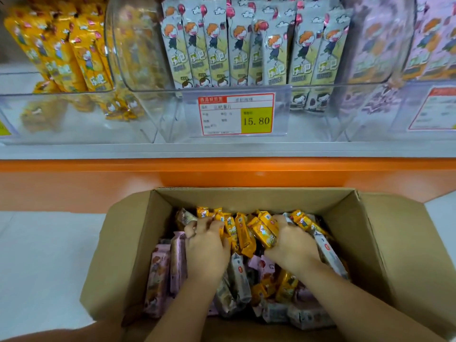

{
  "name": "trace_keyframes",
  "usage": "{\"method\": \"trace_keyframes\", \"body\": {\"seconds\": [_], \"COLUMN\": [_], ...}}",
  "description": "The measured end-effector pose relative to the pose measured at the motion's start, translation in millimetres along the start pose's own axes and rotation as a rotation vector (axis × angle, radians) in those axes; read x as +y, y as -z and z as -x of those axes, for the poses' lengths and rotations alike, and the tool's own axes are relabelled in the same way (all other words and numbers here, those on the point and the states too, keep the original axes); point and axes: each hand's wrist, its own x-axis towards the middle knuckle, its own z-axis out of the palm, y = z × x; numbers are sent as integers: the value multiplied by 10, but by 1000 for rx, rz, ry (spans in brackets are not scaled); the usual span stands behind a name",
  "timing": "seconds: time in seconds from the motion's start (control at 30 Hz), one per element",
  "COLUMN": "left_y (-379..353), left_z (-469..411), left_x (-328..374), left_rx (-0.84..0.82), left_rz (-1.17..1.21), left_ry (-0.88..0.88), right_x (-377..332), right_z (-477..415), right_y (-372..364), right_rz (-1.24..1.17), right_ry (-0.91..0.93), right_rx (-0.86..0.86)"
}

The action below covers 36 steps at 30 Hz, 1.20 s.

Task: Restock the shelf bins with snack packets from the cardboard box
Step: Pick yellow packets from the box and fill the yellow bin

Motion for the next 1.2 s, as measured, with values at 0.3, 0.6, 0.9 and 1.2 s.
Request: {"method": "trace_keyframes", "body": {"seconds": [0.3,0.6,0.9,1.2], "left_y": [247,1019,2020,2350], "left_z": [19,356,618,873], "left_x": [383,483,577,509], "left_rx": [-5,-120,-153,-286], "left_rz": [649,945,853,965], "left_ry": [-62,-145,-346,-419], "right_x": [-206,-388,-538,-509], "right_z": [280,688,1159,1459], "right_y": [341,982,1878,1973], "right_rz": [-351,-787,-1027,-1332], "right_ry": [235,349,363,349], "right_rx": [83,3,-111,-452]}}
